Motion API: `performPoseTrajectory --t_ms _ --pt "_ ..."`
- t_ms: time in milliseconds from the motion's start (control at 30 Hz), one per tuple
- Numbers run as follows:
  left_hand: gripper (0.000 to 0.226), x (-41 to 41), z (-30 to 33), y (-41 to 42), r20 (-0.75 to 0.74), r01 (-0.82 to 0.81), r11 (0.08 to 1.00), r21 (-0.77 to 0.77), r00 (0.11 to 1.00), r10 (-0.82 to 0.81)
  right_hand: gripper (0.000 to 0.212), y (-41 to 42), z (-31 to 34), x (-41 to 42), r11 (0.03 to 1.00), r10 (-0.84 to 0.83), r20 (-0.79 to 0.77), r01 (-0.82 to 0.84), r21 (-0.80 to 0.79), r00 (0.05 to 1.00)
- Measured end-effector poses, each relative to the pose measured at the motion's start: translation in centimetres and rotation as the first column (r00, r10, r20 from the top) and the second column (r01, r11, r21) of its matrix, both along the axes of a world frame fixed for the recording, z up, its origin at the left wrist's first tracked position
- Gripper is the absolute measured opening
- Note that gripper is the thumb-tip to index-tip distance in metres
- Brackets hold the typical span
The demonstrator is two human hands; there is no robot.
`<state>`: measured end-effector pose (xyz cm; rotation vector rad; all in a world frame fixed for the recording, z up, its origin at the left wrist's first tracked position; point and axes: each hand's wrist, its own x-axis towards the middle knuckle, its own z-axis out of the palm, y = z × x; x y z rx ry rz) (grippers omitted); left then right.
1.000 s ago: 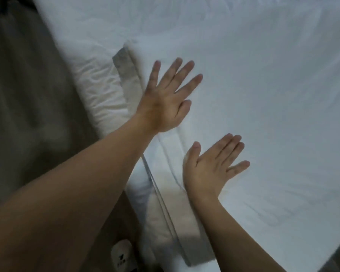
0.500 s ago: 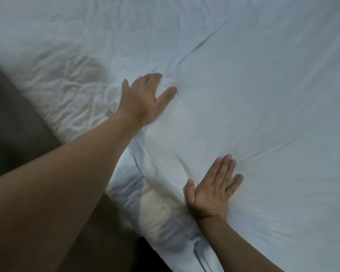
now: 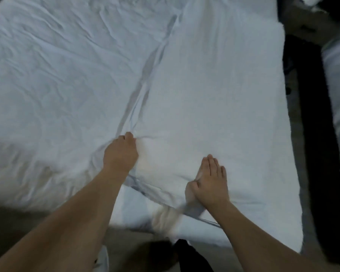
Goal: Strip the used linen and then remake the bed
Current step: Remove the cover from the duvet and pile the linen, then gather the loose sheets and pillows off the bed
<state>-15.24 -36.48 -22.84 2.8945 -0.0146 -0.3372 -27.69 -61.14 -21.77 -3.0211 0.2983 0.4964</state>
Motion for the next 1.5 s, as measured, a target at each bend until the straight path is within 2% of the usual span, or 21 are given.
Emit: performPoseTrajectory --t_ms 100,200,300,400,533,733,867,1067,1267,1400,1500 --pt "0.037 -1.0 7.1 2.1 0.016 0.235 0.968 0.087 0.971 -0.238 0.061 3.1 8.2 -0.2 0.988 -0.096 0.007 0.094 0.119 0.995" --pt "0.042 -2.9 14.8 4.6 0.213 0.421 0.905 0.065 0.880 -0.425 0.063 7.8 16.1 -2.0 0.944 -0.219 0.113 0.181 0.277 0.969" --pt "0.036 -4.6 21.2 8.0 0.345 0.533 0.845 0.048 0.785 -0.515 0.059 12.6 21.7 -3.2 0.911 -0.277 0.190 0.194 0.363 0.942" --pt "0.040 -5.0 24.4 11.8 0.376 0.563 0.826 0.027 0.760 -0.530 0.056 16.5 25.2 -2.4 0.888 -0.310 0.266 0.178 0.424 0.913" --pt "0.038 -3.8 26.2 17.7 0.418 0.542 0.840 -0.031 0.770 -0.481 0.055 22.8 27.4 -0.6 0.885 -0.305 0.322 0.141 0.444 0.896" --pt "0.034 0.5 29.0 29.6 0.476 0.566 0.821 -0.070 0.742 -0.472 0.058 35.6 29.5 3.1 0.877 -0.341 0.314 0.180 0.446 0.886" --pt "0.034 4.4 30.8 38.4 0.432 0.592 0.801 -0.090 0.748 -0.504 0.057 45.6 31.1 5.6 0.820 -0.453 0.326 0.243 0.519 0.830" --pt "0.032 9.5 32.6 47.8 0.378 0.596 0.795 -0.117 0.767 -0.519 0.058 54.8 32.7 9.4 0.804 -0.517 0.316 0.326 0.497 0.795" --pt "0.033 15.4 32.8 55.8 0.375 0.605 0.788 -0.114 0.761 -0.530 0.058 63.3 32.4 17.1 0.815 -0.465 0.282 0.282 0.505 0.839" --pt "0.030 22.7 32.9 61.9 0.342 0.573 0.815 -0.091 0.786 -0.514 0.058 69.5 32.5 23.0 0.843 -0.418 0.300 0.243 0.480 0.858" --pt "0.032 28.5 33.6 65.8 0.340 0.626 0.777 -0.062 0.746 -0.573 0.058 73.6 32.8 27.9 0.828 -0.483 0.338 0.296 0.477 0.808"
